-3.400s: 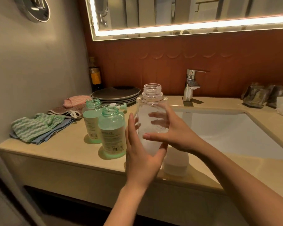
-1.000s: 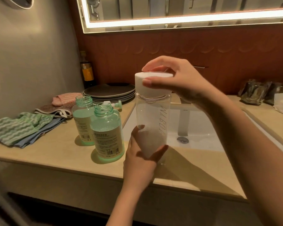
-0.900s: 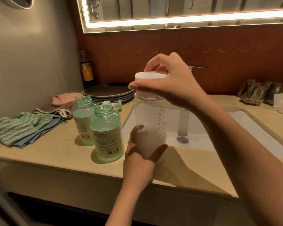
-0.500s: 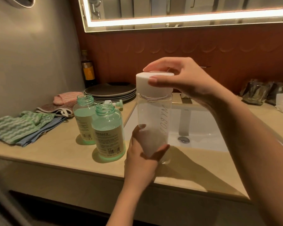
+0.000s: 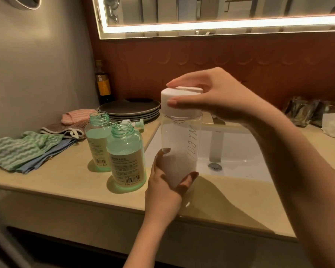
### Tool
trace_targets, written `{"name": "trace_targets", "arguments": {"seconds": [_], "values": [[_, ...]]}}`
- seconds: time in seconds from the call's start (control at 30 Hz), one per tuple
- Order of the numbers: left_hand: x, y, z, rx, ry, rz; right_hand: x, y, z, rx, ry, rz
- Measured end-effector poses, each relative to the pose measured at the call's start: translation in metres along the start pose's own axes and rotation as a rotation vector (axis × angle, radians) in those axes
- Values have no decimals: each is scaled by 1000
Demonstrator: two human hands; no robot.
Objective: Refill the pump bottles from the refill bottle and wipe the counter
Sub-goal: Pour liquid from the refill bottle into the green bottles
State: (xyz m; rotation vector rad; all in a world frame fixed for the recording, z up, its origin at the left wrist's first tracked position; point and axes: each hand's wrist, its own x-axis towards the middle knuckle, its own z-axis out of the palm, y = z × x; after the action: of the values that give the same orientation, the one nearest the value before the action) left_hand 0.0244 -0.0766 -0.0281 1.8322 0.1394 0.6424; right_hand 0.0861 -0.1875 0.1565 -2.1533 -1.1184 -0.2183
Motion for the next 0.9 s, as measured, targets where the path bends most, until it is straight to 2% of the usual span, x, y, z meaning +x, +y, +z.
{"name": "trace_targets", "arguments": {"seconds": [0.1, 0.17, 0.23, 0.3, 0.4, 0.47, 0.57, 0.67, 0.73, 0.8, 0.83, 0.9], "values": [[-1, 3, -1, 0, 11, 18, 3, -3, 22, -187, 255, 59], [-2, 7, -1, -18, 7, 13, 3, -6, 35, -436, 397, 62], [-3, 8, -1, -6, -7, 11, 3, -7, 38, -510, 454, 3], [-2, 4, -1, 4, -3, 19, 3, -6, 28, -256, 323, -37], [-1, 2, -1, -12, 3, -11, 1, 3, 7, 199, -55, -30], [0, 2, 0, -14, -12, -32, 1, 11, 0, 339, -126, -29], [0, 2, 0, -34, -15, -55, 4, 13, 11, 286, 70, -7], [-2, 6, 0, -28, -10, -36, 8, 6, 31, -48, 383, 41], [-3, 8, -2, -24, -3, -3, 6, 4, 39, -271, 471, 45], [-2, 7, -2, -11, -3, 11, 5, 4, 37, -363, 473, 4], [-2, 6, -2, -11, -7, 7, 5, 5, 32, -305, 418, -23], [-2, 7, -2, -20, -16, -13, 5, 7, 21, -19, 151, -56]]}}
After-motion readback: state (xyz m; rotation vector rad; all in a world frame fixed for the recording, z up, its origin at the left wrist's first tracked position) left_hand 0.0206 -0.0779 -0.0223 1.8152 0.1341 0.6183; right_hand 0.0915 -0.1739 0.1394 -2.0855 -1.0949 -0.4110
